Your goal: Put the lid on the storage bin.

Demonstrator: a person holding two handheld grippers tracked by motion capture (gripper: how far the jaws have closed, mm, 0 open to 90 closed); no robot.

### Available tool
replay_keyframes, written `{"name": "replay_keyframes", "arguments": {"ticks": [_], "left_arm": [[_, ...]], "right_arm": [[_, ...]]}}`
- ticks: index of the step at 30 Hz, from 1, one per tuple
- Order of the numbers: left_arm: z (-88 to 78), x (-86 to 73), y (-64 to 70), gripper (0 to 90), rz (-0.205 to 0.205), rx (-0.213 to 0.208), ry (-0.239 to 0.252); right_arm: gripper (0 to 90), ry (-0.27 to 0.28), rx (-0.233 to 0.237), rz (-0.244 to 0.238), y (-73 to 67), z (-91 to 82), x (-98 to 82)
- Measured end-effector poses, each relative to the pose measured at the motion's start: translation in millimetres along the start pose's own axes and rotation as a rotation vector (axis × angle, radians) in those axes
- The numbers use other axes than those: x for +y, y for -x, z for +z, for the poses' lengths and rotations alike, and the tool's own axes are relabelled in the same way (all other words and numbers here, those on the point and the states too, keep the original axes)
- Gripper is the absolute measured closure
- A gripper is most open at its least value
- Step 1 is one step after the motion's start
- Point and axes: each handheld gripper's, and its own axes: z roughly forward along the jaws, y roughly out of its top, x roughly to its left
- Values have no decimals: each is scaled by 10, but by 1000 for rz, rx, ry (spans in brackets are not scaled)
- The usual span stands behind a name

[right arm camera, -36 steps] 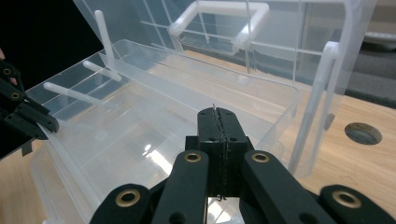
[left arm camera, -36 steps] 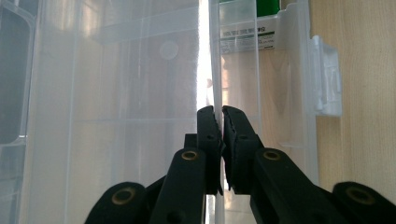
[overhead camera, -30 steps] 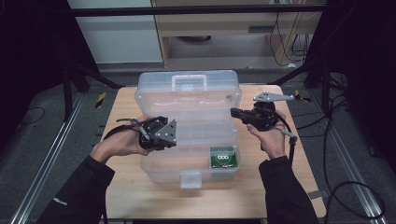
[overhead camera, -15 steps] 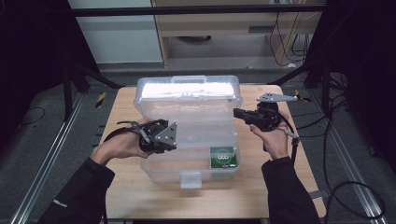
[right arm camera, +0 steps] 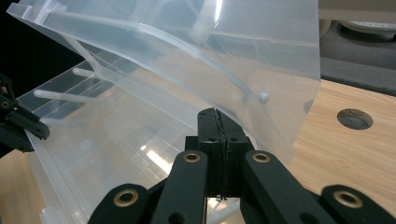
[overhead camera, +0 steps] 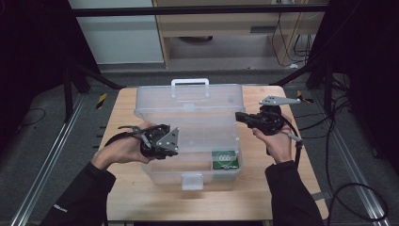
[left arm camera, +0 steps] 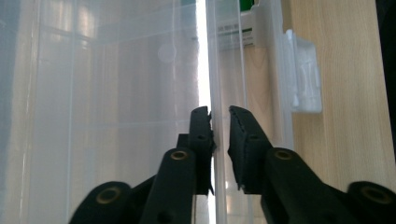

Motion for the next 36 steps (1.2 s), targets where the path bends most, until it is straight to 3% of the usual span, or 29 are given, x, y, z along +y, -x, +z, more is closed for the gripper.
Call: {"name": "replay_keyframes", "arguments": {"ticks": [3,10,15,27,36], "left_arm": [[19,-10,11,704,-7,1,21],[33,-34,16,619,-76,-15,92],[41,-32,29,573,-118,-23,172],[133,-94,66,531,-226,-45,318],[160,-93,108,503,-276,-39,425]], "right_arm": [[889,4,8,8,1,-4,-11],[885,-1,8,16,33,-10,-61],[882,-5,15,18,36,-16,-72],[882,-11,29,22,33,-29,-107],[881,-19,30,19,28,-35,-111]]}}
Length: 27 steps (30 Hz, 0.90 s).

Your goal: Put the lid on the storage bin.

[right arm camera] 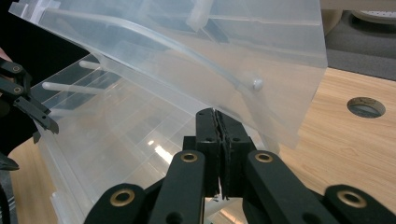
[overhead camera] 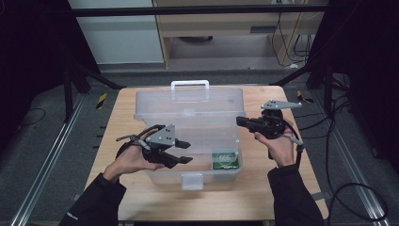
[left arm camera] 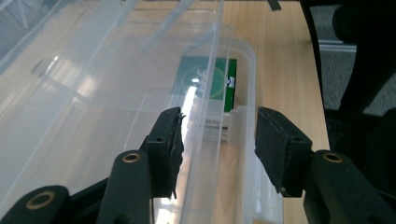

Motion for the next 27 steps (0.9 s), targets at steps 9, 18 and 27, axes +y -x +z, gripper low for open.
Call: {"name": "replay_keyframes", "arguments": {"ticks": [9,18,27], "left_arm": [[-39,-37,31,484,-82,50,138],[-176,-143,44,487,-153,114,245],[-329,-271,55,578,-205,182,270]], "right_arm": [[879,-5,1,-9,-3,-4,-4],[900,-22,0,-8,-7,-13,-10],[900,-30,1,-12,-11,-19,-11]]}}
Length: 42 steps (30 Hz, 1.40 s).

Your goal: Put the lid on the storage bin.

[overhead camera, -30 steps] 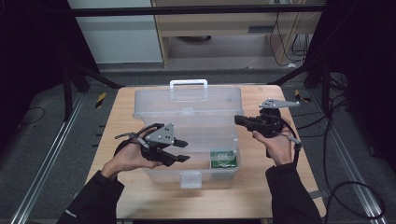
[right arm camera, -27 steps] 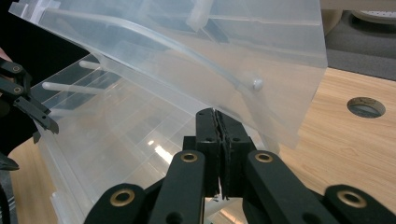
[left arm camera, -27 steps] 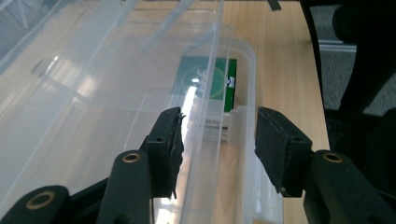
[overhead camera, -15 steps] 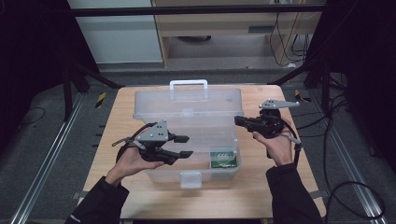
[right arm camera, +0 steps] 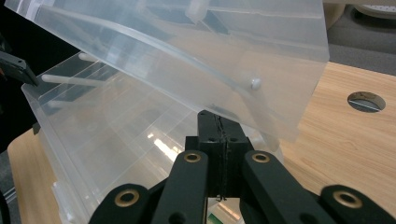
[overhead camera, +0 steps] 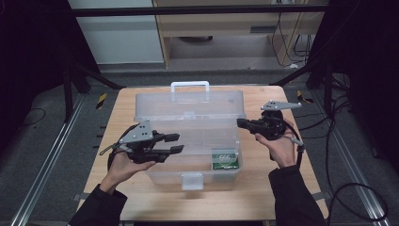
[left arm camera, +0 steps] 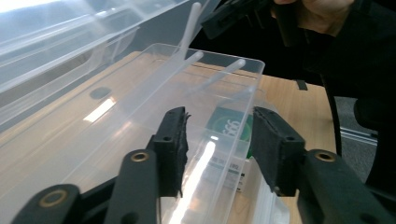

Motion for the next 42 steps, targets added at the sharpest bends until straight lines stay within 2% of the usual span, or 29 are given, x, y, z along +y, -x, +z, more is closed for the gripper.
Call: {"name": "replay_keyframes", "arguments": {"ticks": [5,11,17,20,25,31,42], "left_arm": [[-84,-39,-37,653,-10,67,-25],[-208,-64,-82,758,-11,113,-63],[-357,-94,-137,859,-39,165,-86],[-425,-114,-174,886,-56,205,-96],[-513,-159,-240,893,-81,272,-117],[-615,-214,-316,894,-121,319,-107],[-700,-308,-325,894,-148,348,-120]], "right_arm": [[900,-5,2,-1,0,-3,-2],[900,-8,1,-4,-1,-6,-3],[900,-11,1,-4,-2,-8,-3],[900,-13,1,-5,-2,-8,-2],[900,-19,-2,-7,-14,-14,-5],[900,-41,-4,-17,-33,-65,-13],[900,-74,-6,-34,-89,-132,-126]]}}
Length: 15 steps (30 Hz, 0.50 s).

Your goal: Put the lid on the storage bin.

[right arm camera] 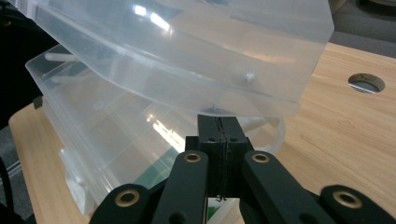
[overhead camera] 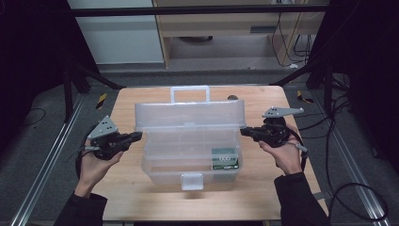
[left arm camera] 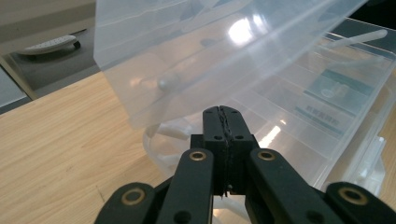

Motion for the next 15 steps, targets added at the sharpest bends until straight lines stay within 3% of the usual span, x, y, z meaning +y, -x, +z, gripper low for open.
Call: {"name": "replay_keyframes", "arguments": {"ticks": [5,15], "left_arm": [[-8,-61,25,894,-2,-1,-15],[-6,-204,88,894,2,-3,-52]], "right_arm": [[900,-26,-20,-25,-52,-23,-53],[900,-40,-30,-21,-63,-62,-215]]}}
